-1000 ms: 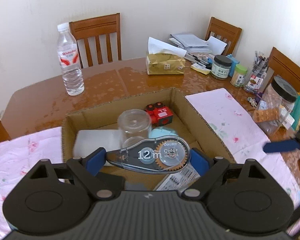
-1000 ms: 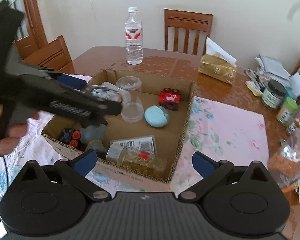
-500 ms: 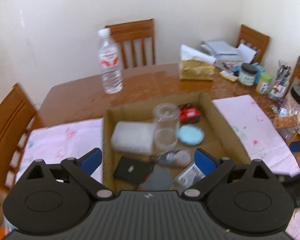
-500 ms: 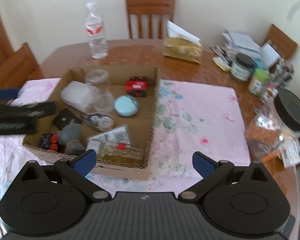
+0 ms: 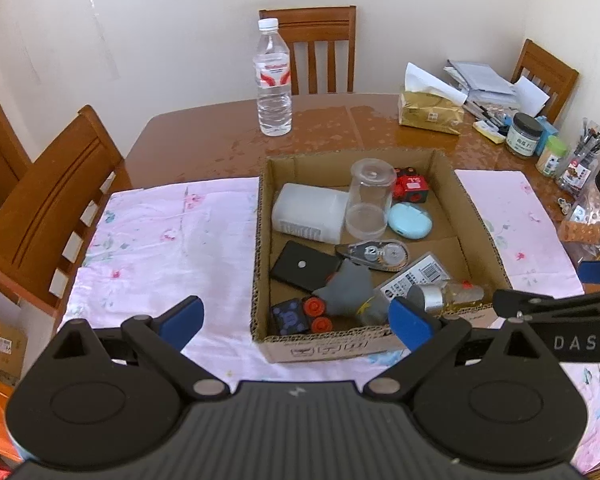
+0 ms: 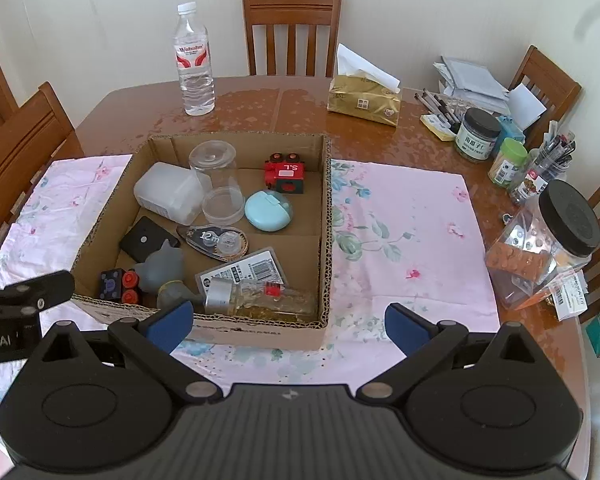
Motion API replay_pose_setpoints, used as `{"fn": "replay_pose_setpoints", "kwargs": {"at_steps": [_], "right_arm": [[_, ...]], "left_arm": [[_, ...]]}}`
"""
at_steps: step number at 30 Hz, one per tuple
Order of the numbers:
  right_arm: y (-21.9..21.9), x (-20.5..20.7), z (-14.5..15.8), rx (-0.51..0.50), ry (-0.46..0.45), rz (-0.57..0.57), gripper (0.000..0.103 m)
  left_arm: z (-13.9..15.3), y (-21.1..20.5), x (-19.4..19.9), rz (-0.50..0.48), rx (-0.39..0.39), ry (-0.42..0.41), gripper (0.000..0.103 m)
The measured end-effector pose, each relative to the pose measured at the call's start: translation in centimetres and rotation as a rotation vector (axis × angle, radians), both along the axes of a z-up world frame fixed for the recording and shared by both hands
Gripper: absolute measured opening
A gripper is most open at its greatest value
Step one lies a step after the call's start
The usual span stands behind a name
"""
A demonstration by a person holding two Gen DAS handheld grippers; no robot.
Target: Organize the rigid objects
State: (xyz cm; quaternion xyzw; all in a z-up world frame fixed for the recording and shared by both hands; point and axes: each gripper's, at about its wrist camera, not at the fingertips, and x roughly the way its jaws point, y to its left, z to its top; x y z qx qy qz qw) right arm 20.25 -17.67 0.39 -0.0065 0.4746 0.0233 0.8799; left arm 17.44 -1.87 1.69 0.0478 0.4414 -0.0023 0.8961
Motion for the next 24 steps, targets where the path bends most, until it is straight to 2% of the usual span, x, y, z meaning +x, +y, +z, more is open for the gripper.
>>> {"fn": "replay_pose_setpoints", "kwargs": {"at_steps": [24], "right_arm": [[0.37, -0.24, 0.44, 0.004, -0.004, -0.008, 0.103]], "left_arm": [[0.1, 0.11, -0.18, 0.012, 0.009, 0.006, 0.099]]}}
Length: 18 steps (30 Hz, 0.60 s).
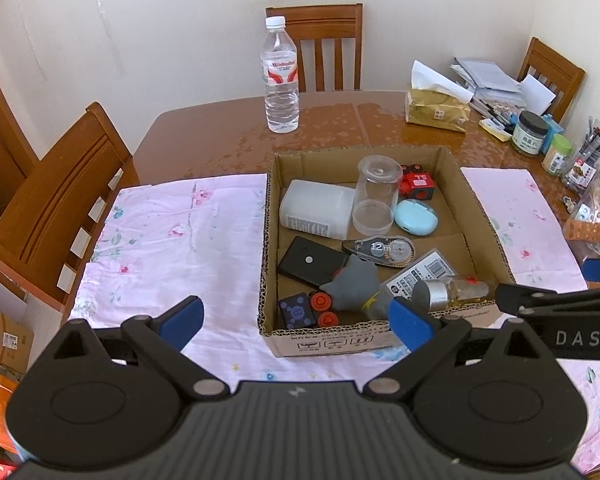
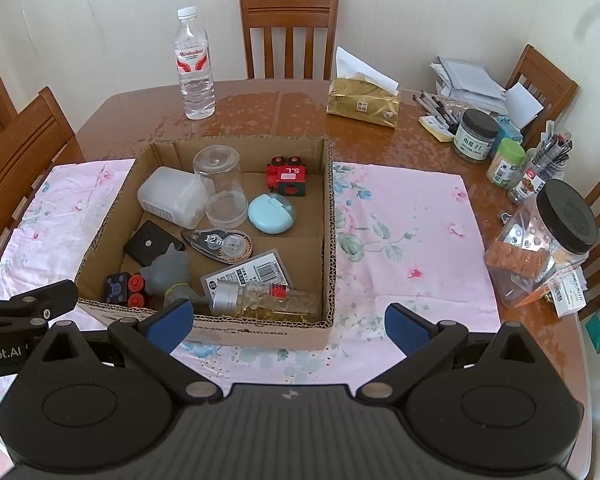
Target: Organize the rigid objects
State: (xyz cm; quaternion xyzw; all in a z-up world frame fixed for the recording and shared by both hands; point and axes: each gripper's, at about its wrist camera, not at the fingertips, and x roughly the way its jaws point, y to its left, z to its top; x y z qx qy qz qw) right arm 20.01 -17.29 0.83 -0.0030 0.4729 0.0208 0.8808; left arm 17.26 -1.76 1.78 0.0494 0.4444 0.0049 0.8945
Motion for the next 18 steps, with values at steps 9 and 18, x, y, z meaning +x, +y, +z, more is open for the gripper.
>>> {"fn": "replay_pose_setpoints", "kwargs": {"at_steps": [9, 18], "right_arm": [[0.08, 0.19, 0.06, -0.001, -0.001, 0.004, 0.103], [0.13, 0.34, 0.06, -0.003, 0.0, 0.002, 0.103]], "left_arm": [[-0.05, 0.02, 0.14, 0.006, 0.001, 0.002, 0.099], [-0.03, -0.05, 0.21, 0.008, 0.001, 0.006, 0.099]]}}
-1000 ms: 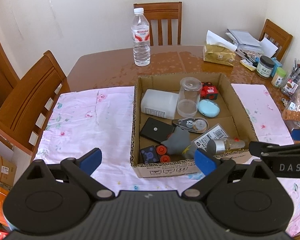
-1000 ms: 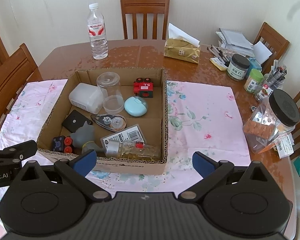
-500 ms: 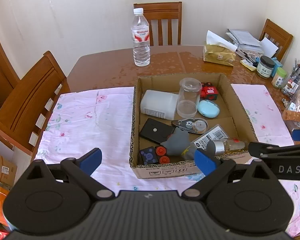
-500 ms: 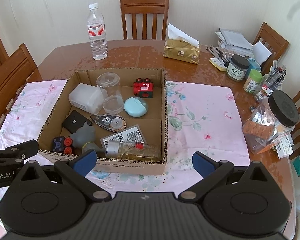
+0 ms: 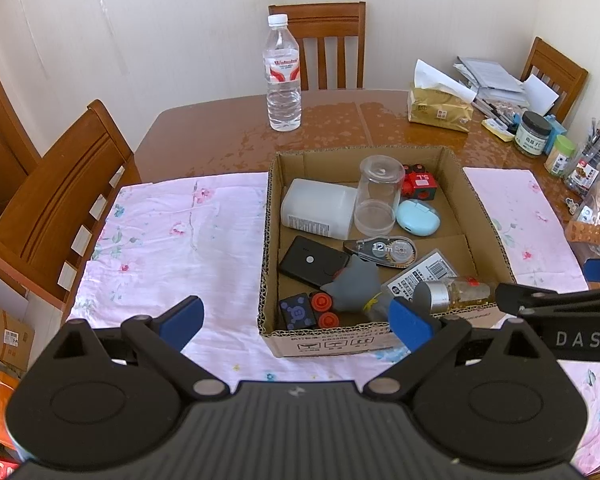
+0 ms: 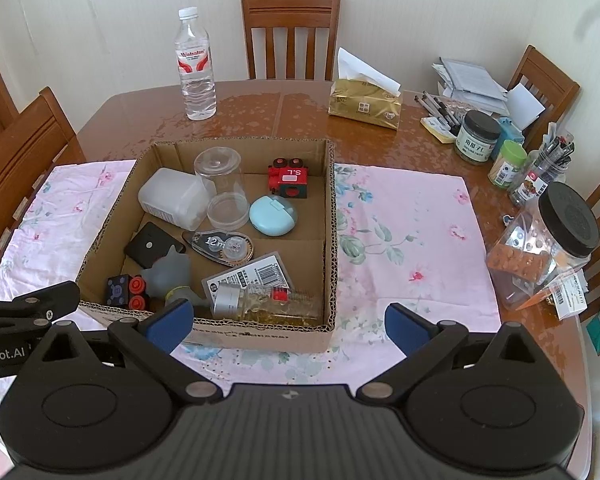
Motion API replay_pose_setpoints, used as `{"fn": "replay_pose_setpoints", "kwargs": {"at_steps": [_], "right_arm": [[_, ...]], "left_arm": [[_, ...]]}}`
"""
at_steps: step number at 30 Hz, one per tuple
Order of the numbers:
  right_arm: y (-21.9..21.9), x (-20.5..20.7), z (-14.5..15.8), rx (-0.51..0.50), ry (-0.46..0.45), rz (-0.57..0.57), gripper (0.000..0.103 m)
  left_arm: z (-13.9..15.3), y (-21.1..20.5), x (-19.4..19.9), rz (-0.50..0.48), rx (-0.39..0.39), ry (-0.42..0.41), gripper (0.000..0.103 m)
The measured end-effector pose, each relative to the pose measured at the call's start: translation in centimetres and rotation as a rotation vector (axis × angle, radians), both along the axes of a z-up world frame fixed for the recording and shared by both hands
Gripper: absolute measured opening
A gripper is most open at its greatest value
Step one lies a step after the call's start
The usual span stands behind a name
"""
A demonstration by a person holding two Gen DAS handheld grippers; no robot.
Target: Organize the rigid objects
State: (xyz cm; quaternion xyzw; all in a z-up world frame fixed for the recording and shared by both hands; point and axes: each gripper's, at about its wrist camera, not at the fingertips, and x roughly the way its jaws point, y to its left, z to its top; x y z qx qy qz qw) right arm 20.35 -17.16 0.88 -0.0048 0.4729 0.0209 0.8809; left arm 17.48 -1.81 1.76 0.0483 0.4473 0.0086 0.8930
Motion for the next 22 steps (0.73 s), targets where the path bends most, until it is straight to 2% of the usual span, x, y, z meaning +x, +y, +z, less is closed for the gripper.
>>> {"fn": "replay_pose_setpoints", "kwargs": {"at_steps": [22], "right_arm": [[-0.03, 0.01, 0.18, -0.001, 0.001, 0.001, 0.103]], "left_arm": [[0.06, -0.15, 0.03, 0.0, 0.0, 0.001, 0.099]]}}
